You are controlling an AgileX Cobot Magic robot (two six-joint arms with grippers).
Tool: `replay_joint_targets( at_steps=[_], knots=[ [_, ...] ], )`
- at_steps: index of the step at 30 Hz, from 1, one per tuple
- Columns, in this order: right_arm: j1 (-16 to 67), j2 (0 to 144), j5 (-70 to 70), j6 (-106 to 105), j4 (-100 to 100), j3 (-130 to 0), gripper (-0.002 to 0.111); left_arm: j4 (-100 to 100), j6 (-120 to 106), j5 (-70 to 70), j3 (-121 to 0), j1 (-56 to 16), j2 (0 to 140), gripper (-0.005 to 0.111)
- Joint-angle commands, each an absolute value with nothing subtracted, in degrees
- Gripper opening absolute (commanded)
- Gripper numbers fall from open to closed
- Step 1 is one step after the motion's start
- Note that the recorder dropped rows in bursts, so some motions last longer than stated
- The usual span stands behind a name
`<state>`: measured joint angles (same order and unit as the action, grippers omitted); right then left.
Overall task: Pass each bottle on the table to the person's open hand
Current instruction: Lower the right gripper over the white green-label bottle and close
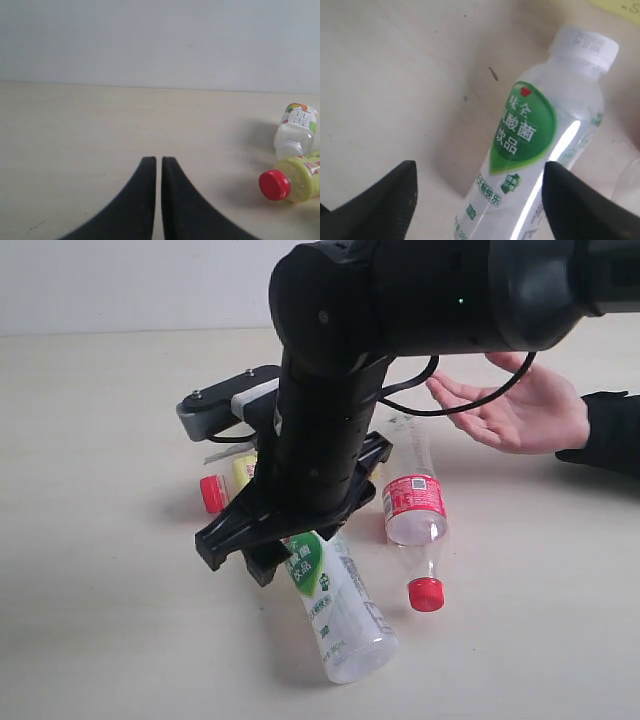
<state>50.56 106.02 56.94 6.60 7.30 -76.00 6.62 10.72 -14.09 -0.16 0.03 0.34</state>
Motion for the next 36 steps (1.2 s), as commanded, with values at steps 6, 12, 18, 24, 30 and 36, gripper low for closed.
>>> replay_joint_targets(
  at_steps=[6, 12, 18, 24, 30, 36],
  knots=[
    [50.66, 106.06, 56.1, 13.26, 0.0, -76.44, 0.096, 6.69, 10.49, -14.04, 0.0, 0.2, 0.0, 0.007],
    [50.66, 106.19, 54.45, 13.26, 0.0, -76.33, 0.097, 6.69, 10.49, -14.04, 0.0, 0.2, 0.0, 0.007],
    [50.66, 109.44, 54.23, 13.53, 0.0, -76.33, 0.097, 6.69, 10.49, -14.04, 0.0, 0.2, 0.0, 0.007],
    [50.66, 113.15, 54.09, 13.53, 0.0, -76.33, 0.096, 6.69, 10.49, -14.04, 0.0, 0.2, 0.0, 0.007],
    [50.66, 115.79, 52.78, 13.53, 0.0, -76.33, 0.096, 6.69, 10.49, -14.04, 0.0, 0.2, 0.0, 0.007],
    [50.66, 116.85, 52.36, 13.03, -0.34, -76.33, 0.096, 6.69, 10.49, -14.04, 0.0, 0.2, 0.0, 0.007]
  ],
)
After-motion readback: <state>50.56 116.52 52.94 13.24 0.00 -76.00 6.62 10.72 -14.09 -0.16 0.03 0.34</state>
